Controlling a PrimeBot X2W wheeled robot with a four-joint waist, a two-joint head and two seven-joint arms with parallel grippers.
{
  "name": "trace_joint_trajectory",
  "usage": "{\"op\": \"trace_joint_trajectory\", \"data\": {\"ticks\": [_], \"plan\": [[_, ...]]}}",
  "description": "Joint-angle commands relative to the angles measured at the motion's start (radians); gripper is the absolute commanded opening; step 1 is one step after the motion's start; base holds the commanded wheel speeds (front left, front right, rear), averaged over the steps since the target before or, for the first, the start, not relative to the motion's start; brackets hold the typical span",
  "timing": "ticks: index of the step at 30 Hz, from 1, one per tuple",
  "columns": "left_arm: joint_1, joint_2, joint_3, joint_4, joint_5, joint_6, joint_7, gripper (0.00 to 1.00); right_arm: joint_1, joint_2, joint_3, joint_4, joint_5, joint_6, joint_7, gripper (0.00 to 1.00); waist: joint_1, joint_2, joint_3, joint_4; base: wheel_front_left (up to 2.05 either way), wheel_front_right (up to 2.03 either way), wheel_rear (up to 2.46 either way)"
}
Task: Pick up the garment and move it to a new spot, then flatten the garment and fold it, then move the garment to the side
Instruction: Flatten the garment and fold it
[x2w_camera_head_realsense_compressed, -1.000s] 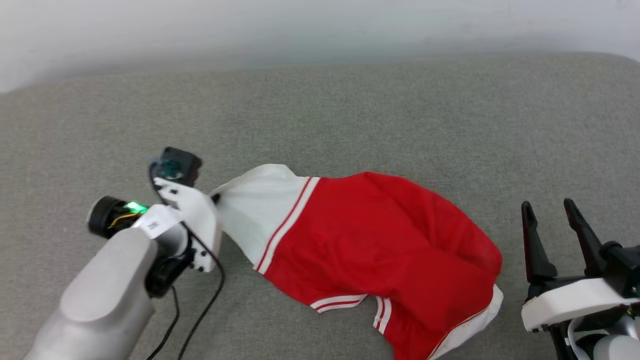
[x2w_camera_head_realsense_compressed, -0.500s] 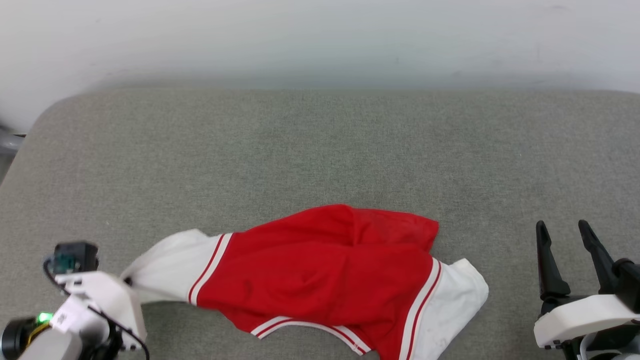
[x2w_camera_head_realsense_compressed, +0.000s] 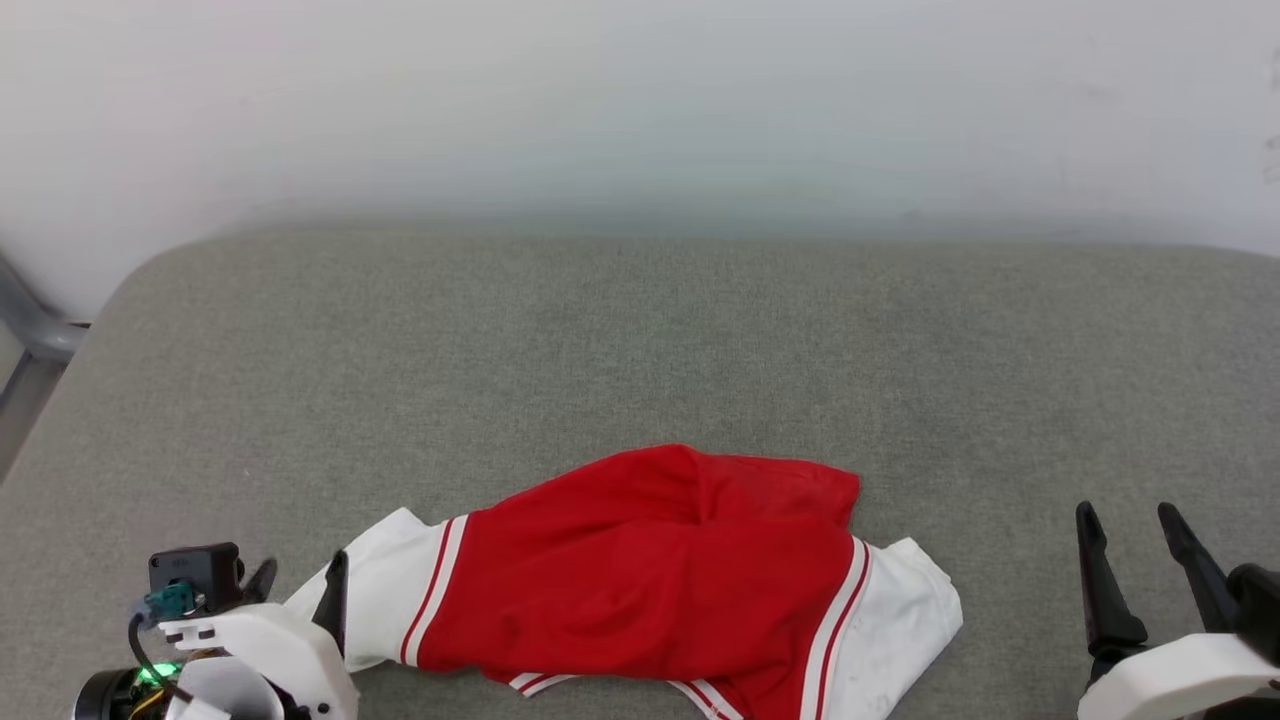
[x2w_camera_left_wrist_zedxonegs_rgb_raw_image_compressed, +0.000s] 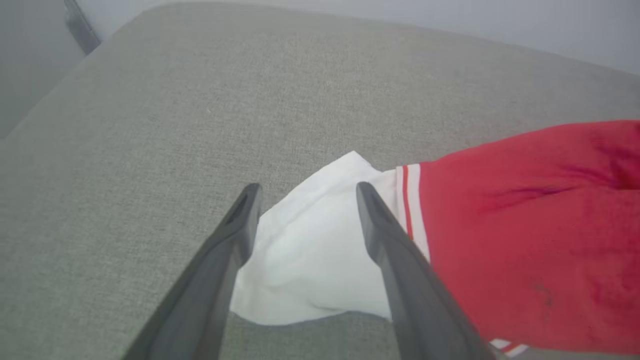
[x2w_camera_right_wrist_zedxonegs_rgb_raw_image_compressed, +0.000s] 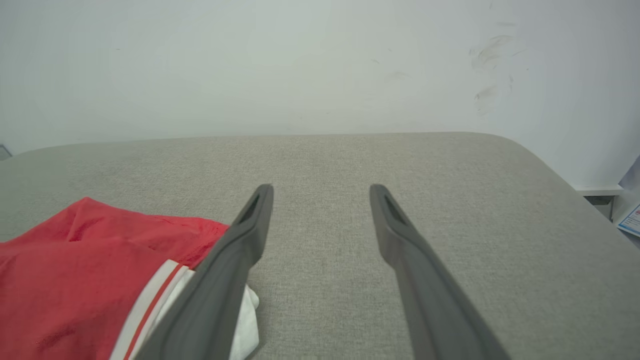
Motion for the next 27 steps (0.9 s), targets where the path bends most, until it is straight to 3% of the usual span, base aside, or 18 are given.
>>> {"op": "trace_joint_trajectory", "data": {"ticks": [1,7,11,20,27], "plan": [[0.005,-0.003,0.004,-0.007,0.008,0.001,-0.023,1.00,0.013,0.001,0.001,-0.005,0.006,0.000,0.005,1.00,0.0000,0.0000,-0.013,-0.002,0.00,0.00,0.00],[-0.015,-0.028,-0.004,-0.063,0.086,0.008,-0.192,1.00,0.050,0.001,-0.010,-0.007,0.056,0.000,0.074,1.00,0.0000,0.0000,-0.029,-0.004,0.00,0.00,0.00],[-0.026,-0.046,-0.016,-0.109,0.131,0.008,-0.260,1.00,0.076,0.001,-0.023,0.008,0.067,0.000,0.188,1.00,0.0000,0.0000,-0.032,0.001,0.00,0.00,0.00],[-0.029,-0.096,-0.039,-0.208,0.193,-0.005,-0.303,1.00,0.101,0.001,0.053,0.022,0.065,0.000,0.547,1.00,0.0000,0.0000,-0.015,0.040,0.00,0.00,0.00],[-0.041,-0.129,-0.056,-0.257,0.223,-0.016,-0.308,1.00,0.036,0.001,0.128,0.040,0.076,0.000,0.659,1.00,0.0000,0.0000,0.035,0.090,0.00,0.00,0.00]]}}
